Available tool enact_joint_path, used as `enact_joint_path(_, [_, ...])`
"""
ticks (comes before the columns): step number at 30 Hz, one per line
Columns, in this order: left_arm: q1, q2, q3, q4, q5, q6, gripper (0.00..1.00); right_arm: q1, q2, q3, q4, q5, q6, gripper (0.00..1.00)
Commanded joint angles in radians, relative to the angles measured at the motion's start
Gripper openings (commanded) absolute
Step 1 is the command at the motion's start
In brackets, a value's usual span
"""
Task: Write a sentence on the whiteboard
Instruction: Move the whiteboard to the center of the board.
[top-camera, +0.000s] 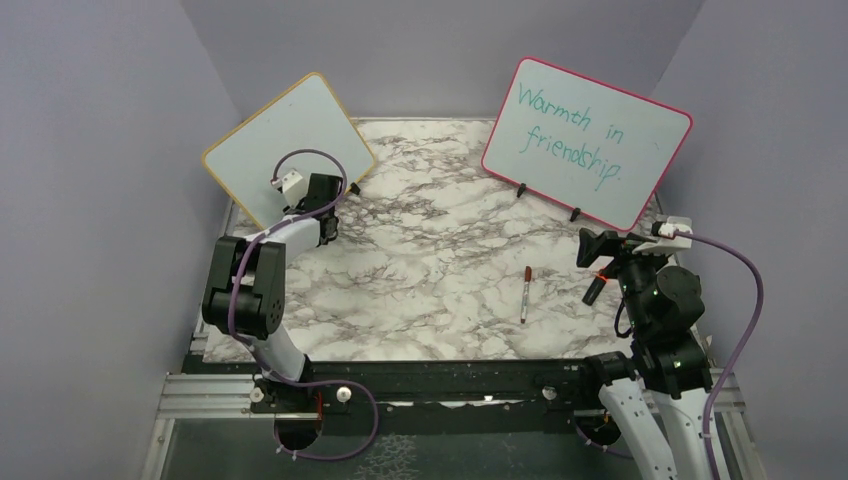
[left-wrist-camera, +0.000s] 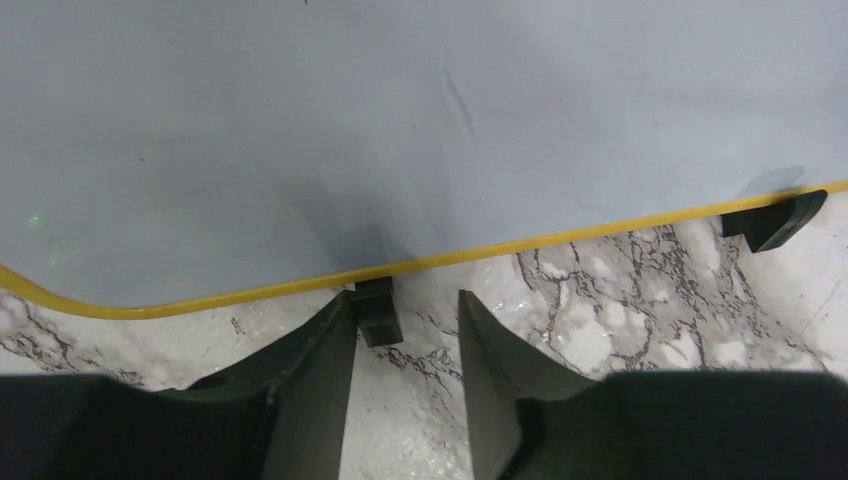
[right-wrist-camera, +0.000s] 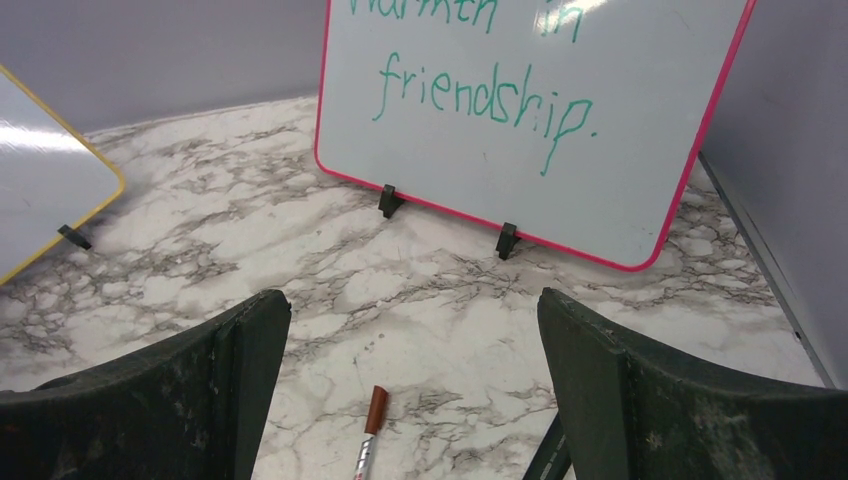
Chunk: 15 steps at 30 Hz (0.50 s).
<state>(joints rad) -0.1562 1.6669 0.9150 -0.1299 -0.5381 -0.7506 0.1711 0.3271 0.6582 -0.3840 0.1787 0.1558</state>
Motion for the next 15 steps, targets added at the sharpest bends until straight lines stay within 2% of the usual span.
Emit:
enact_joint_path(1, [0.007, 0.034, 0.036, 0.014, 0.015, 0.016, 0.36, 0.007, -0.017, -0.011, 0.039, 0.022, -0.016, 1.00])
enact_joint_path(9, [0.009, 0.046, -0.010, 0.019, 0.015, 0.022, 0.16, 0.007, -0.027, -0.018, 0.042, 0.024, -0.019, 1.00])
enact_joint_path(12, [0.009, 0.056, -0.018, 0.014, 0.022, 0.024, 0.01, 0.007, -0.029, -0.017, 0.042, 0.023, -0.019, 1.00])
enact_joint_path(15, [0.009, 0.044, -0.041, 0.012, 0.060, 0.038, 0.00, 0.007, -0.031, -0.017, 0.043, 0.025, -0.019, 1.00])
